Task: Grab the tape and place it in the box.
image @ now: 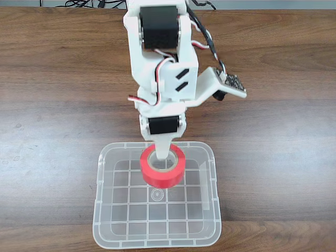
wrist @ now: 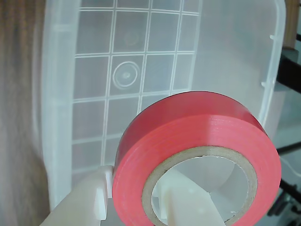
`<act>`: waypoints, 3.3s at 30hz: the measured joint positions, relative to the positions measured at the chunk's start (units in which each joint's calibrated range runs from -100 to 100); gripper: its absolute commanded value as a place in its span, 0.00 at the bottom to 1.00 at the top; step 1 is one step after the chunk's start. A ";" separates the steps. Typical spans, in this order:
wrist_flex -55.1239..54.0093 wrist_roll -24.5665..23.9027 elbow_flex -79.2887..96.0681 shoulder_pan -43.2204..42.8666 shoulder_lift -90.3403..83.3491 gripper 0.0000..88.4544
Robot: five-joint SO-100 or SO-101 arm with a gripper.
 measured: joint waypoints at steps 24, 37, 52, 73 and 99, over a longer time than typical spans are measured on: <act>0.00 0.00 -23.92 0.00 24.61 0.18; 1.78 0.00 -23.92 0.00 24.61 0.18; 11.95 0.00 -23.92 0.00 19.25 0.04; 23.31 -0.31 4.78 0.00 -25.45 0.01; -0.85 4.23 104.15 0.00 -104.56 0.01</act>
